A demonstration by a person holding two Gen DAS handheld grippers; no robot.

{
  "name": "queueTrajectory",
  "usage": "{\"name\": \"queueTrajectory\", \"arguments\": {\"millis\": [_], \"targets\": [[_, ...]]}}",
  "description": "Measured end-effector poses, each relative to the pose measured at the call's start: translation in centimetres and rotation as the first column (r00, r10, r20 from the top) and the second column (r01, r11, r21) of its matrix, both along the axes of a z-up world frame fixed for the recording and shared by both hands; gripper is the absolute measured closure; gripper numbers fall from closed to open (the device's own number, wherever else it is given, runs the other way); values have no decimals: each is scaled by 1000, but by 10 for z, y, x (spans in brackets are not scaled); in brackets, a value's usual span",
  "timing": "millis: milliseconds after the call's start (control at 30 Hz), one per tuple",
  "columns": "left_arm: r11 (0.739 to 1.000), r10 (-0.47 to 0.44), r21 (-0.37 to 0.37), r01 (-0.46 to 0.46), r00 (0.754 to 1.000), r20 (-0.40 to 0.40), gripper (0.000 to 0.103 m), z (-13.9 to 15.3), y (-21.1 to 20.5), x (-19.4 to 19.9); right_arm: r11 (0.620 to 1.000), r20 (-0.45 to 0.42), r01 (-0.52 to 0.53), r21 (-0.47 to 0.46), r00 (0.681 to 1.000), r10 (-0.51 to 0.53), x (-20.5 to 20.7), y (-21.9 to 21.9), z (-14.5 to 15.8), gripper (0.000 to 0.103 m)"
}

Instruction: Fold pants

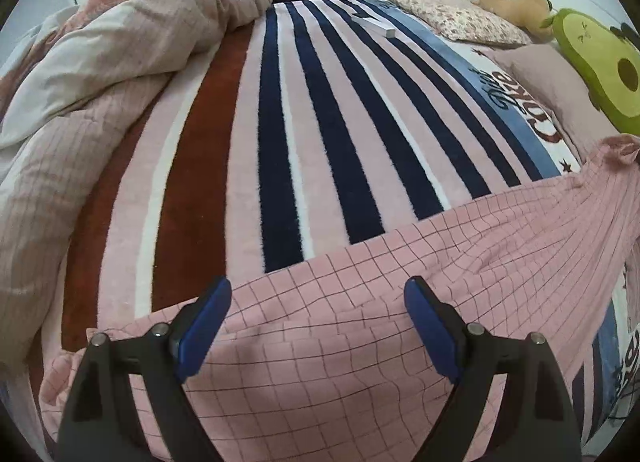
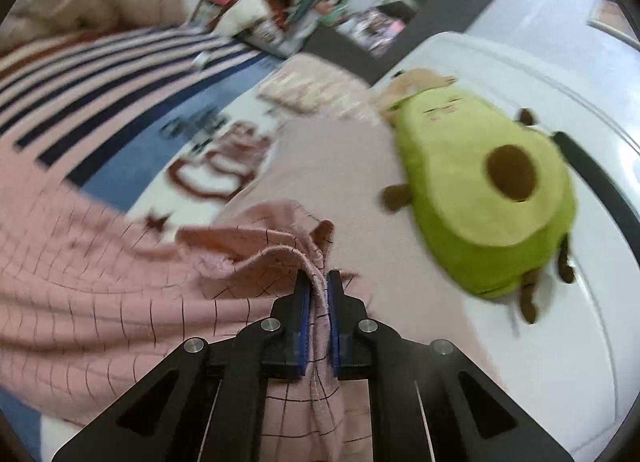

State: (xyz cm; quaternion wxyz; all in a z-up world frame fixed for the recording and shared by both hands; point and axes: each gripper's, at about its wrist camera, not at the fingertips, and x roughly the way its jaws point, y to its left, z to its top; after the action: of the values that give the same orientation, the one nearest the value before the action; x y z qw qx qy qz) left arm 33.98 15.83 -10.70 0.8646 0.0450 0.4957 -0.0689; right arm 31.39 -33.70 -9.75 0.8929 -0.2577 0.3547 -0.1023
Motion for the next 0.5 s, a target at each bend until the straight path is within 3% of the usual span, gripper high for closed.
{"name": "queueTrajectory", "arguments": {"millis": [200, 300, 367, 467, 500], "targets": [[999, 14, 53, -13, 1000, -20, 17, -19, -5, 16, 997, 54, 81, -19, 995, -80, 4, -22, 19, 101], [992, -22, 121, 28, 999, -45, 17, -35, -18, 23, 996, -41, 92, -8, 995, -93, 8, -28, 1, 99], [985, -43, 165, 49, 998, -40, 17, -41, -27, 24, 995, -119, 92, 34, 989, -87, 11, -31, -15, 87], [981, -38, 189, 33, 999, 25, 17, -32, -31, 19, 993, -90, 115, 22, 990, -112, 7, -34, -20, 50], [982, -33, 186, 22, 998, 56, 17, -25, -30, 15, 991, -67, 126, 41, 990, -123, 3, -38, -16, 32]]}}
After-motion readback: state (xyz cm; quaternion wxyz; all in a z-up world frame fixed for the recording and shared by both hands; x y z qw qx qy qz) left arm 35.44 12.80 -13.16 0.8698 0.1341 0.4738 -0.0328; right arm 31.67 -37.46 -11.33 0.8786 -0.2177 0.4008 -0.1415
